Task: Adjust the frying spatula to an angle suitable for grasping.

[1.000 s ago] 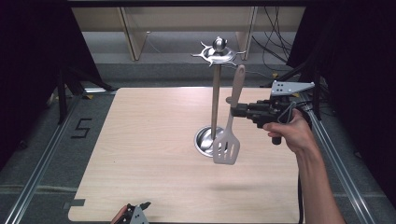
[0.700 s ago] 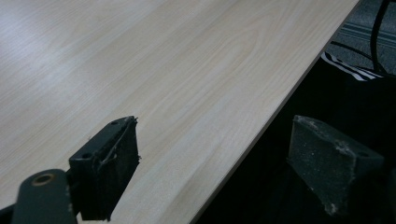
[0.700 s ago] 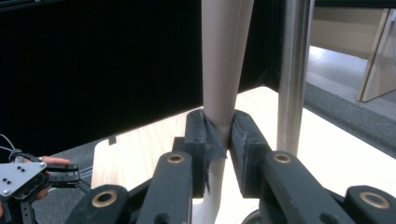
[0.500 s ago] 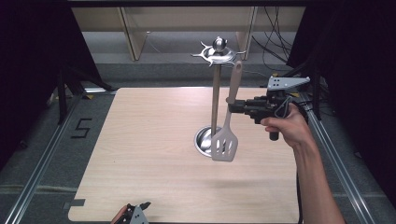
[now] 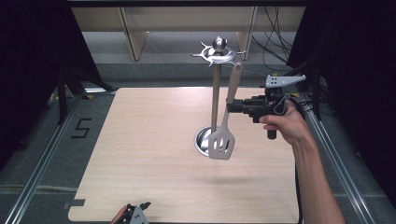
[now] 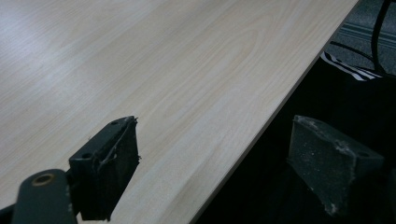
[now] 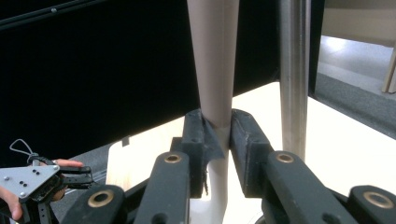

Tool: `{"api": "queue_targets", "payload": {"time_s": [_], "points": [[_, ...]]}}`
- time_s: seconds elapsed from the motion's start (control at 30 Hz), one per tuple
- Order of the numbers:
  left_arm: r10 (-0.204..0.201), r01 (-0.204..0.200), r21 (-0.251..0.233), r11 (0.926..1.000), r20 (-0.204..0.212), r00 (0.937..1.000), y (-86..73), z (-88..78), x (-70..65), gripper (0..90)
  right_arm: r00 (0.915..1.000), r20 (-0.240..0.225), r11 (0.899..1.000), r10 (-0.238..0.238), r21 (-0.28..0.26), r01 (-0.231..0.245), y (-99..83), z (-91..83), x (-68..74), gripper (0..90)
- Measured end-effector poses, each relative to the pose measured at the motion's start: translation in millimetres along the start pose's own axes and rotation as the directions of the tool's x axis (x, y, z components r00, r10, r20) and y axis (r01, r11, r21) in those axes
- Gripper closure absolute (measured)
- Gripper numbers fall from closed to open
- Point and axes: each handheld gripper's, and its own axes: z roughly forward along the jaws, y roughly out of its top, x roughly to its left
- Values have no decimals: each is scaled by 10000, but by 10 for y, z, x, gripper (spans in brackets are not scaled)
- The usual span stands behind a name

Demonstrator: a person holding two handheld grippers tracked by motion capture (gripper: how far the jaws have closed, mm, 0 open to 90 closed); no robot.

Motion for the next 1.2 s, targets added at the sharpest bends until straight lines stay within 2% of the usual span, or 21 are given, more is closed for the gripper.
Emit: {"api": "queue_targets", "payload": {"time_s": [0.03, 0.13, 0.2, 0.3, 0.33, 0.37, 0.43, 0.53, 0.57, 0.63, 0.67, 0.73, 0.77, 0.9, 0.97, 1.0, 1.03, 1.07, 1.13, 1.17, 1.2], "points": [[-53, 53, 63, 10000, 82, 10000, 2, -3, 0, 154, 10000, -29, 10000, -19, 37, 19, 3, -1, -19, 761], [89, -89, 39, 10000, -105, 9999, 1, 0, 7, 154, 9999, -19, 9998, 170, -33, -170, -1, -17, -59, 747], [-49, 48, 67, 10000, 95, 9999, 1, -4, -1, 154, 9990, -33, 9990, 436, -45, -436, -6, -35, -75, 738], [-66, 66, -25, 10000, 11, 10000, -2, 5, -6, 154, 9995, 37, 9995, 326, -54, -326, -1, -55, -110, 730], [28, -28, -12, 10000, -61, 10000, 1, 0, -4, 154, 9987, 28, 9987, 501, -49, -501, -5, -58, -106, 727], [32, -32, -20, 10000, -43, 10000, 0, 0, -4, 154, 9994, 115, 9994, 341, -77, -340, -2, -60, -118, 725], [37, -38, 90, 10000, 79, 10000, 4, -6, 3, 154, 9987, 151, 9988, 488, -62, -487, 5, -66, -126, 716], [52, -52, 71, 10000, 51, 10000, 4, -7, 4, 154, 9985, 332, 9989, 427, -226, -420, 0, -70, -146, 706], [40, -40, 71, 10000, 72, 10000, 4, -6, 5, 154, 9967, 264, 9969, 772, -151, -768, -1, -76, -126, 704], [15, -15, 58, 10000, 11, 10000, 2, -3, 1, 154, 9965, 351, 9971, 757, -146, -753, -1, -82, -125, 701], [38, -38, 96, 9999, 80, 10000, 3, -6, 2, 154, 9965, 604, 9982, 576, -173, -566, 2, -88, -136, 693], [24, -24, 18, 10000, -4, 10000, 1, -1, -4, 154, 9940, 754, 9968, 795, -113, -788, 9, -95, -115, 688], [24, -24, 18, 10000, -4, 10000, 1, -1, -4, 154, 9932, 956, 9978, 666, -93, -660, 15, -98, -111, 688], [56, -56, 20, 10000, 1, 10000, 0, 5, -6, 154, 9918, 1056, 9974, 720, -89, -714, 20, -97, -103, 684], [62, -62, 36, 10000, 18, 10000, 2, 3, -8, 154, 9925, 1087, 9984, 556, -96, -549, 20, -89, -123, 692], [20, -20, 12, 10000, 31, 10000, 1, 7, -13, 154, 9928, 1158, 9995, 303, -45, -300, 27, -85, -122, 698], [20, -20, 12, 10000, 31, 10000, 1, 7, -13, 154, 9928, 1158, 9995, 303, -45, -300, 27, -85, -122, 698], [212, -211, 125, 9997, -44, 9998, 2, 7, -9, 154, 9953, 891, 9993, 377, -22, -376, 28, -63, -118, 703], [168, -168, 116, 9998, -6, 9999, 3, 7, -13, 154, 9941, 817, 9974, 719, 16, -722, 37, -48, -108, 696], [168, -168, 116, 9998, -6, 9999, 3, 7, -13, 154, 9941, 817, 9974, 719, 16, -722, 37, -48, -108, 696], [-1, 1, -14, 10000, 102, 9999, 4, 4, -24, 154, 9936, 841, 9971, 755, -47, -754, 43, -37, -147, 682]]}}
